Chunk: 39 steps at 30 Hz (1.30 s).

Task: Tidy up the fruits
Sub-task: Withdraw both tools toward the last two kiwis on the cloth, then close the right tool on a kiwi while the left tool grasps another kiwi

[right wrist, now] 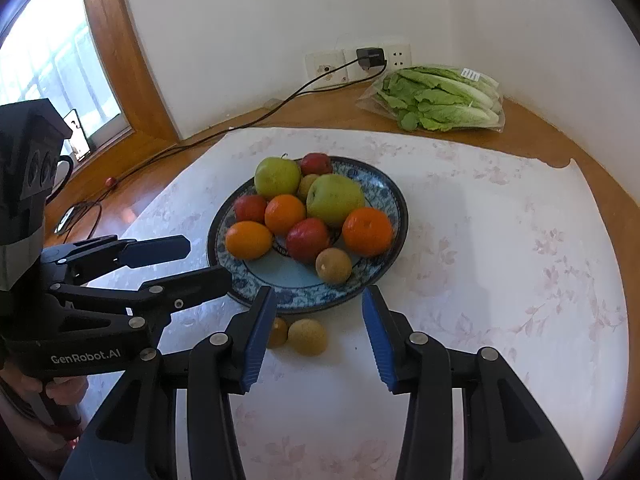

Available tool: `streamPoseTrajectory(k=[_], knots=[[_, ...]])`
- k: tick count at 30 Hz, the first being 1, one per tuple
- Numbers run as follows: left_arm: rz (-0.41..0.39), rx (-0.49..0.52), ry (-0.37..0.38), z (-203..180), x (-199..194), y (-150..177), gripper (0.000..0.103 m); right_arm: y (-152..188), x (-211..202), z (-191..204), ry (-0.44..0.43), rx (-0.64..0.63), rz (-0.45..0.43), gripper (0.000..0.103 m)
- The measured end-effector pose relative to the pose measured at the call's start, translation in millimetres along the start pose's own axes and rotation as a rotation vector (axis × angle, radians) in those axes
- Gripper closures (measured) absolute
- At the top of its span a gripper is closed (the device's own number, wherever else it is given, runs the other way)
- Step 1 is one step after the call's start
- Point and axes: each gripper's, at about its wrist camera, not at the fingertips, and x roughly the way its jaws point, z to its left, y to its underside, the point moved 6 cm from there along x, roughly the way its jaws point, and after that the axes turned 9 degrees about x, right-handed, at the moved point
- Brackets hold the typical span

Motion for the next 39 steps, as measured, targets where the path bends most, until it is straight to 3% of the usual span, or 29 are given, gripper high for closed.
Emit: streamPoseTrajectory(k=[26,29,34,39], knots=[[0.029,-0.052,0.001,13,2,26,0.038,22,14,6,0.007,-0.014,0.052,0.058],[0.028,-0.051,0.000,13,1,27,0.038,21,13,4,-0.010,-0.001,0.049,0.059],[0.030,-0.051,0.003,14,1,27,0.038,22,14,-1,0.001,-0.002,0.059,0.071],[0.032,-0.044,0.005,11,1,27,0.038,21,19,0,-0.006,-0.010,0.061,0.073]])
